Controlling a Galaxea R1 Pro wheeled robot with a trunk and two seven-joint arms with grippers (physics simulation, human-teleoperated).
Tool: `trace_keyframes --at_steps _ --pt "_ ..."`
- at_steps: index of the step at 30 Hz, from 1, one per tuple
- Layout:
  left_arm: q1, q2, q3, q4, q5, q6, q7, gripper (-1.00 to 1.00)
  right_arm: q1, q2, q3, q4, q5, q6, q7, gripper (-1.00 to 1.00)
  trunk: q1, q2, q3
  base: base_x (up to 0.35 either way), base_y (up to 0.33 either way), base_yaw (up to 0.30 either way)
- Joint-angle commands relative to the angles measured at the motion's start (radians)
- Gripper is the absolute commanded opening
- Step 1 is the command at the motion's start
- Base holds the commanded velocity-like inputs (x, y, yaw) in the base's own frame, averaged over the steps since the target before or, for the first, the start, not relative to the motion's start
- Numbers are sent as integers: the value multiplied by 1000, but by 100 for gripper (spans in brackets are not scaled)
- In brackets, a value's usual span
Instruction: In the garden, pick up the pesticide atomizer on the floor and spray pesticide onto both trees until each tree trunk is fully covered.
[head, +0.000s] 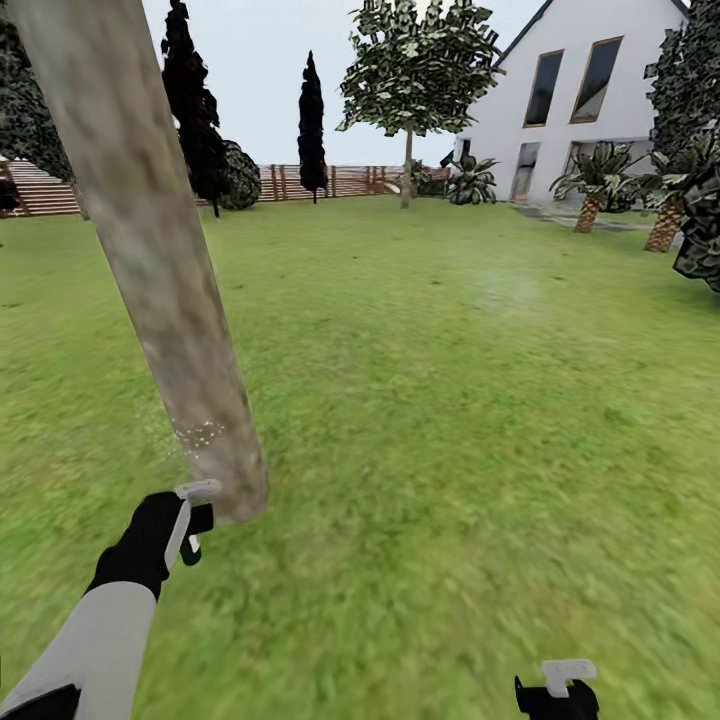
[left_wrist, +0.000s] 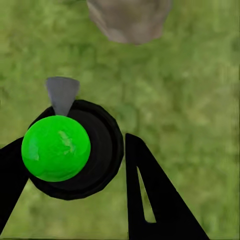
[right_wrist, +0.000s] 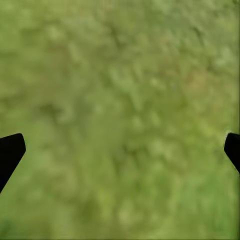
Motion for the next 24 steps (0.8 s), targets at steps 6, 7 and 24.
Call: trace_keyframes --at_steps 6,7,24 --pt "7 -3 9 43 -5 -77 2 -100 -1 0 -6 2 11 -3 -5 100 0 0 -1 168 -264 269" --pt "7 -3 9 44 -4 -83 2 -100 -1 0 -6 2 11 -3 -5 100 0 0 -1 169 -264 276" --pt "9 -1 24 44 -3 -90 -7 -100 -1 0 -7 1 11 -3 -4 100 0 0 -1 83 -282 107"
